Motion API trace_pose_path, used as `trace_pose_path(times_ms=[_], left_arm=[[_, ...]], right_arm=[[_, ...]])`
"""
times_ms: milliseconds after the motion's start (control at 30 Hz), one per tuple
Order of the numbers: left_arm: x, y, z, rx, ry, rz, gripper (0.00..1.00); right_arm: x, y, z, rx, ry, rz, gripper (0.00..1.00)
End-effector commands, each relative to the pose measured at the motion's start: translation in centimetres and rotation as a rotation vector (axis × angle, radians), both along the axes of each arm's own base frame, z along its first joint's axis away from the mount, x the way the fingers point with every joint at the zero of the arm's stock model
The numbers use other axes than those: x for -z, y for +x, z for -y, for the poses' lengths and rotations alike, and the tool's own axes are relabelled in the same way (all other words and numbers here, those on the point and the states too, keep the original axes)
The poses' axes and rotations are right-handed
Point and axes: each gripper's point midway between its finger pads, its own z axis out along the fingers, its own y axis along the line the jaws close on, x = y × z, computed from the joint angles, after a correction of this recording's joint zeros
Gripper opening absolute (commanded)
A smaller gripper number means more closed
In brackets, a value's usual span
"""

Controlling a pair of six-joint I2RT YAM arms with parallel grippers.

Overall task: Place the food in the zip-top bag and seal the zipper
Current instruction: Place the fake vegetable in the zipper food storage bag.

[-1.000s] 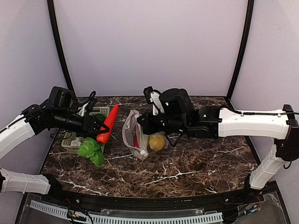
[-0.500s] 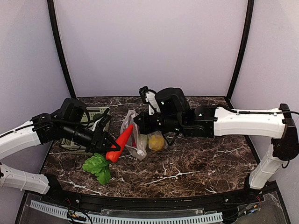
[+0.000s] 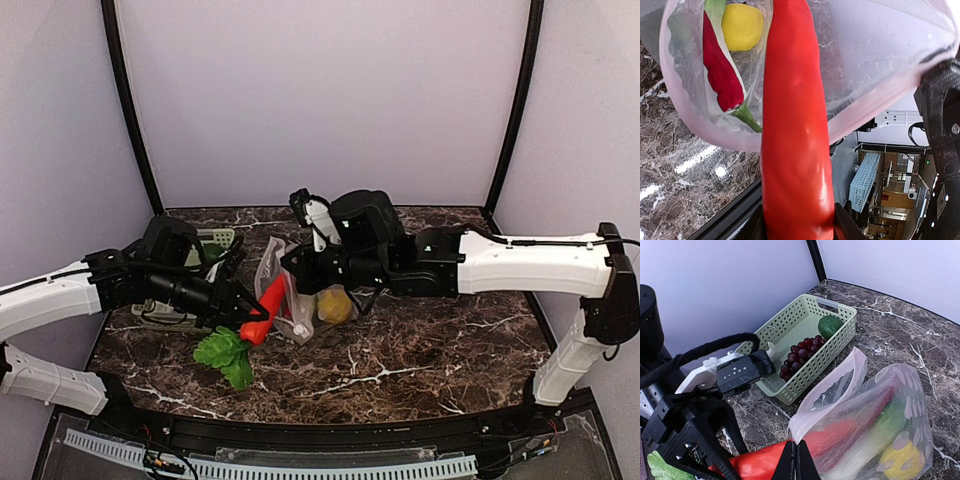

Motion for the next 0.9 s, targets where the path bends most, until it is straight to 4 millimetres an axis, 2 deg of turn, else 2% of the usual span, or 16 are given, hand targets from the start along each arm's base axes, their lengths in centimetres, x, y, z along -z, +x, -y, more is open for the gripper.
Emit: trace_pose_path(times_ms=[0, 433, 867], left_arm=[[-0.3, 0.9, 0.8, -0.019, -0.025, 0.025, 0.3], [-1.1, 6.2, 2.4, -0.139, -0.049, 0.126, 0.3], [-1.0, 9.9, 3.1, -0.26, -0.116, 0.136, 0.29]], right_arm=[[-1.9, -1.4, -1.6, -0.061, 0.037, 0.058, 0.0], [-1.6, -4.0, -2.5, -0.091, 0.038, 0.054, 0.0], [-0.3, -5.1, -3.2, -0.096, 0.045, 0.014, 0.0]])
